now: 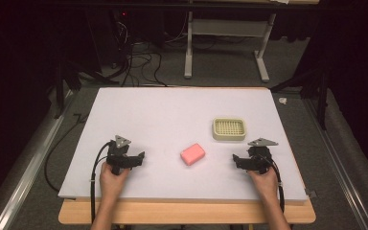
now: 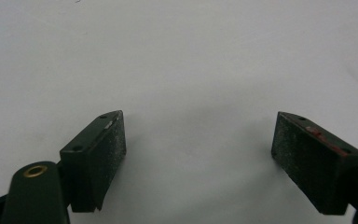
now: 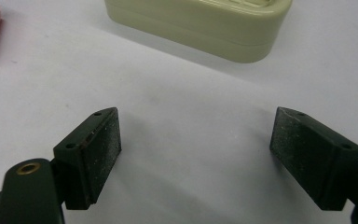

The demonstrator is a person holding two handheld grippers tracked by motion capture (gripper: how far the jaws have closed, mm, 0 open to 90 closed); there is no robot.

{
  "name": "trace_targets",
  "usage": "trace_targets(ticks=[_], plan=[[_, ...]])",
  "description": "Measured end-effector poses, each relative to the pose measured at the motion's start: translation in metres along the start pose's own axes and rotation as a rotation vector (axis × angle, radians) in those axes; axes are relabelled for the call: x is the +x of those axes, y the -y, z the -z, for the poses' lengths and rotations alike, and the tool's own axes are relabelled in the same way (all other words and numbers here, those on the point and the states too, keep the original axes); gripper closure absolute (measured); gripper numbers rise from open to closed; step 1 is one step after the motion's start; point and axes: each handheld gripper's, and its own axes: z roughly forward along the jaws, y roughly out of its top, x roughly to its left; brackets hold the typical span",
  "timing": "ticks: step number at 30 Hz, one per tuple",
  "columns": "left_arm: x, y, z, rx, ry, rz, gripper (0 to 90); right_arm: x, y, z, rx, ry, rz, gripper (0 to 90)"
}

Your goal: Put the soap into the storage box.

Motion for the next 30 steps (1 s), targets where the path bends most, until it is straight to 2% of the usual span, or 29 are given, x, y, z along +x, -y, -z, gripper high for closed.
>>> trace_targets(ticks=[3,7,14,19,20,30], plan=[[0.0,0.0,0.0,0.0,0.0,0.0,18.3,0.0,0.001,0.002,-0.007,-0.001,-0.012,16.6],[0.0,0.0,0.0,0.0,0.0,0.002,18.2,0.003,0.003,0.008,-0.019,-0.025,-0.019,18.1],[0.0,0.0,0.0,0.0,0.0,0.0,18.2,0.015,0.002,0.021,-0.077,-0.061,-0.018,18.1],[0.0,0.0,0.0,0.002,0.0,-0.001,18.1,0.026,-0.001,0.025,-0.103,-0.078,-0.005,17.6],[0.0,0.0,0.0,0.002,0.0,-0.001,18.1,0.032,-0.003,0.027,-0.117,-0.087,0.004,17.4],[0.0,0.0,0.0,0.0,-0.001,0.002,18.1,0.06,-0.013,0.025,-0.126,-0.149,0.066,16.4]])
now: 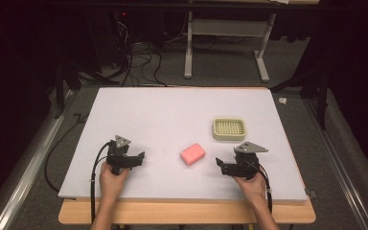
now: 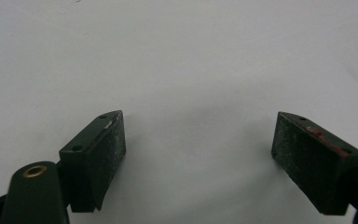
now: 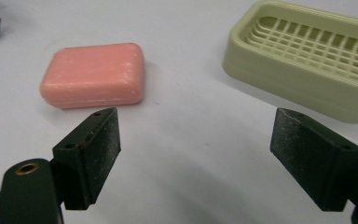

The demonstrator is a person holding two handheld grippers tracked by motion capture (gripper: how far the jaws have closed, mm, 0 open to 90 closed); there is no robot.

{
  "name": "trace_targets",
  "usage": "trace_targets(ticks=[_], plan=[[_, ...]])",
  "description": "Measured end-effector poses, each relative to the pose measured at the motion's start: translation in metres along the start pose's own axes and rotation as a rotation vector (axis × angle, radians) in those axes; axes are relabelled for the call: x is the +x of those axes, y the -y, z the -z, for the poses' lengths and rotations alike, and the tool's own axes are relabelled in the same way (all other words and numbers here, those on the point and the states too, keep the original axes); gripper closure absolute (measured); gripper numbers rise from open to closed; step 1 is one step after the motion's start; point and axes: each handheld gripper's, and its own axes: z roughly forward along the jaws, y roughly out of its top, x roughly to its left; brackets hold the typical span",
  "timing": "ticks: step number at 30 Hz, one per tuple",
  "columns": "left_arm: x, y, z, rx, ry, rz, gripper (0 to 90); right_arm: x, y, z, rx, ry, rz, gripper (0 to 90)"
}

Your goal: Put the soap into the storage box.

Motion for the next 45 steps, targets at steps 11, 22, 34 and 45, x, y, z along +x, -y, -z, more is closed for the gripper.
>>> trace_targets(ticks=[11,22,34,45], plan=[[0.0,0.0,0.0,0.0,0.0,0.0,18.1,0.029,-0.012,-0.016,0.007,-0.048,0.043,14.2],[0.0,0.0,0.0,0.0,0.0,0.0,18.0,0.047,-0.023,-0.033,0.012,-0.074,0.069,12.8],[0.0,0.0,0.0,0.001,0.001,0.001,18.0,0.059,-0.035,-0.048,0.02,-0.084,0.067,11.9],[0.0,0.0,0.0,0.002,0.001,0.001,18.0,0.065,-0.038,-0.063,0.053,-0.067,0.079,11.8]])
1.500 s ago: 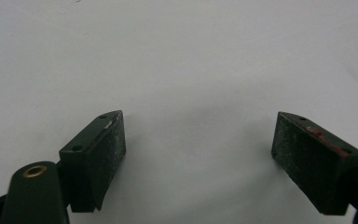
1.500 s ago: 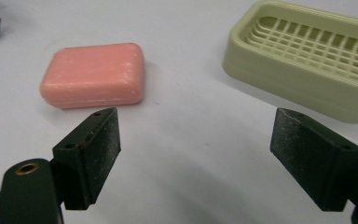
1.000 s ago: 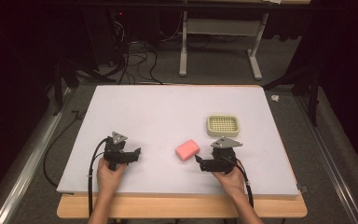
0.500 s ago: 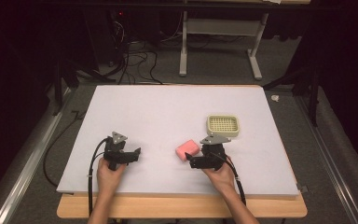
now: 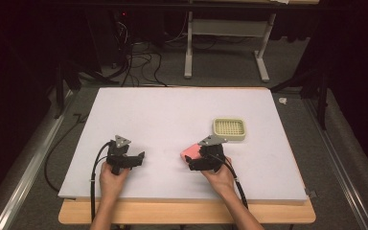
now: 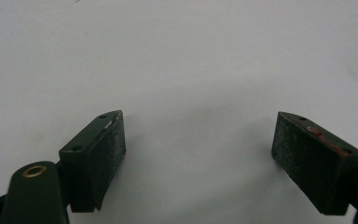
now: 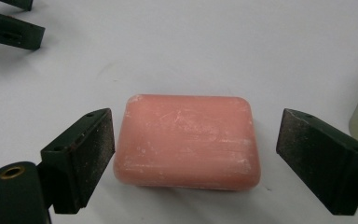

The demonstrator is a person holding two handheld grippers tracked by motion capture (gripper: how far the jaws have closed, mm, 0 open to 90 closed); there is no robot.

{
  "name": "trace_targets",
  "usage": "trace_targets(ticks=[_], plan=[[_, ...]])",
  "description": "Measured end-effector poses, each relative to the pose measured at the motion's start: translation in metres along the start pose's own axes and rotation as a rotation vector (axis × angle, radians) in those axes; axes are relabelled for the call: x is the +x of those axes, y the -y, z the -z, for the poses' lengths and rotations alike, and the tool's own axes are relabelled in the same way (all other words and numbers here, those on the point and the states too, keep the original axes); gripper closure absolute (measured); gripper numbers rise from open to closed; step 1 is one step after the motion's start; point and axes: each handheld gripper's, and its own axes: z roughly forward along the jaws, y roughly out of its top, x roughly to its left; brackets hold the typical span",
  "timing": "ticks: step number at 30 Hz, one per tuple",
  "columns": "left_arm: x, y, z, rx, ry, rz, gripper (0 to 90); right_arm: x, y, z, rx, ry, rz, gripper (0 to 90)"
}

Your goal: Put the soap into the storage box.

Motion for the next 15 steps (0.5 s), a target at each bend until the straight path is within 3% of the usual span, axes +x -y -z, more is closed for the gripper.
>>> trace_targets(ticks=[15], plan=[[0.0,0.0,0.0,0.0,0.0,0.0,18.0,0.005,0.001,-0.019,0.057,0.003,0.02,11.8]])
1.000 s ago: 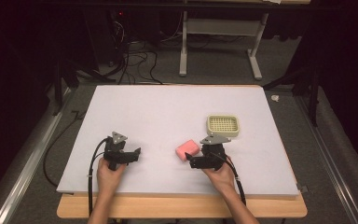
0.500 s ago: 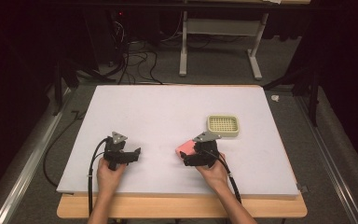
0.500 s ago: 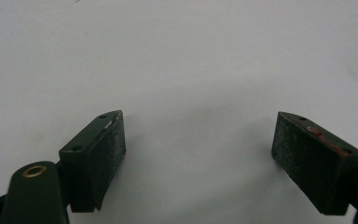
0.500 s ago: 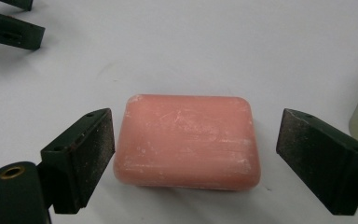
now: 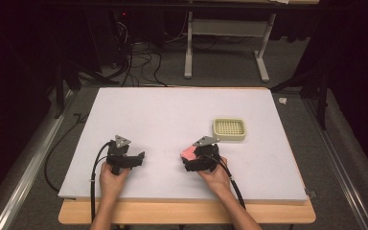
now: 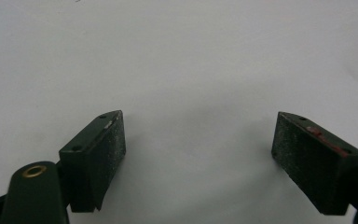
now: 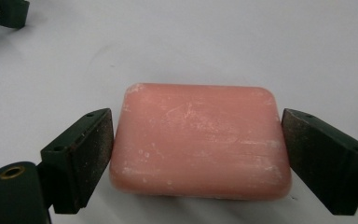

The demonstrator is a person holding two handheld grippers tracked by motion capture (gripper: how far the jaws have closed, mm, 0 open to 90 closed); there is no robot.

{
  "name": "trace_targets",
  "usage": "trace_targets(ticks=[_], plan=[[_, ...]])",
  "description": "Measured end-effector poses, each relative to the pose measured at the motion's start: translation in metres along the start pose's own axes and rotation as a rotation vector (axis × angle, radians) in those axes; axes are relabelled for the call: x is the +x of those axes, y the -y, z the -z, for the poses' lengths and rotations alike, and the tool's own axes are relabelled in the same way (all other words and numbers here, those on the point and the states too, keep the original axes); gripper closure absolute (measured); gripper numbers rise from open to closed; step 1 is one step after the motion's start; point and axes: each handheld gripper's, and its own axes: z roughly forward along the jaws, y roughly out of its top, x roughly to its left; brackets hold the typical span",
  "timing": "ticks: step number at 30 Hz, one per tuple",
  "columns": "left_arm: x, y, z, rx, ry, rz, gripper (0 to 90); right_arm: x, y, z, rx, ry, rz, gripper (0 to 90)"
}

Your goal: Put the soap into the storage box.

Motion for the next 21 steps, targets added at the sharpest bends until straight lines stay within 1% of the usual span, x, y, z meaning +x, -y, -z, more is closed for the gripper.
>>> trace_targets(ticks=[4,8,15,21], plan=[[-0.0001,0.0,0.0,0.0,-0.001,0.0,18.0,-0.0005,0.001,-0.0035,0.02,0.0,-0.005,11.9],[-0.0002,0.0,0.0001,0.0,-0.002,-0.001,17.9,0.0017,0.0023,-0.0078,0.042,0.015,0.014,12.6],[-0.0002,0.0,0.0001,0.0,-0.003,-0.001,17.8,0.0011,0.0037,-0.0095,0.045,0.006,0.02,13.3],[-0.0002,0.0,0.0,0.0,-0.002,-0.001,17.8,0.0015,0.0035,-0.0091,0.045,0.009,0.021,13.5]])
